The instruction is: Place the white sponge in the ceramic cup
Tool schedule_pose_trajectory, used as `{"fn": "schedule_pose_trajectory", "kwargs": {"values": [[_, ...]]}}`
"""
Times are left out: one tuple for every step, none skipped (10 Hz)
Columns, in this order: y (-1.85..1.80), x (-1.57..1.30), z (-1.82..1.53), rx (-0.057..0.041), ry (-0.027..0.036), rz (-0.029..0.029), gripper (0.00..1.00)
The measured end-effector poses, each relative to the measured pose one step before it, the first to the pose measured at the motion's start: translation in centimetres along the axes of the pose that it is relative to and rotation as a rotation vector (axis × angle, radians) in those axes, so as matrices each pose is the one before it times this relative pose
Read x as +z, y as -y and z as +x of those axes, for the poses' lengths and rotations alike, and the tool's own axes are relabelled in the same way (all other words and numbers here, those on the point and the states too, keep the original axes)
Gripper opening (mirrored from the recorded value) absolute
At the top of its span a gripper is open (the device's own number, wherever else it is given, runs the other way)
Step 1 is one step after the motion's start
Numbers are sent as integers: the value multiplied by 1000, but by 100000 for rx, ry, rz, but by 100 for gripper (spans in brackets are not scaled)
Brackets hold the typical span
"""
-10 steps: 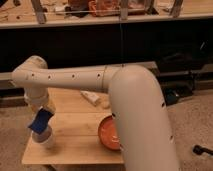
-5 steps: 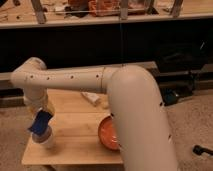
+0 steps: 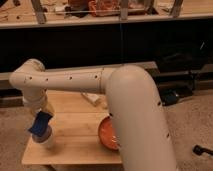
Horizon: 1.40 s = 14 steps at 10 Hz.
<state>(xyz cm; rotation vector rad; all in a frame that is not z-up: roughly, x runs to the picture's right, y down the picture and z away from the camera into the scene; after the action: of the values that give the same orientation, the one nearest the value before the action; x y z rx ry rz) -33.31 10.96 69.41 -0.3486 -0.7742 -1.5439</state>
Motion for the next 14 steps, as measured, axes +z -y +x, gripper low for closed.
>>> {"fn": "schedule_pose_trajectory", "kwargs": {"values": [[-4, 20, -25, -506, 54, -16, 0], [-32, 112, -71, -582, 177, -110, 0], [59, 66, -82, -542, 153, 1, 0], [36, 120, -58, -647, 192, -64, 0], [-5, 104, -40, -499, 106, -151, 3], [38, 91, -63, -623, 145, -77, 7], [-11, 99, -45, -441, 150, -87, 8], [-49, 118, -68, -519, 189, -82, 14], [18, 61, -59, -419, 142, -20, 15], [25, 28, -34, -369, 63, 1, 16], [-2, 89, -25, -236, 127, -58, 20], [1, 22, -25, -303, 40, -28, 32], [-23, 57, -42, -248, 92, -66, 36], [-1, 74, -44, -262, 114, -11, 38]]}}
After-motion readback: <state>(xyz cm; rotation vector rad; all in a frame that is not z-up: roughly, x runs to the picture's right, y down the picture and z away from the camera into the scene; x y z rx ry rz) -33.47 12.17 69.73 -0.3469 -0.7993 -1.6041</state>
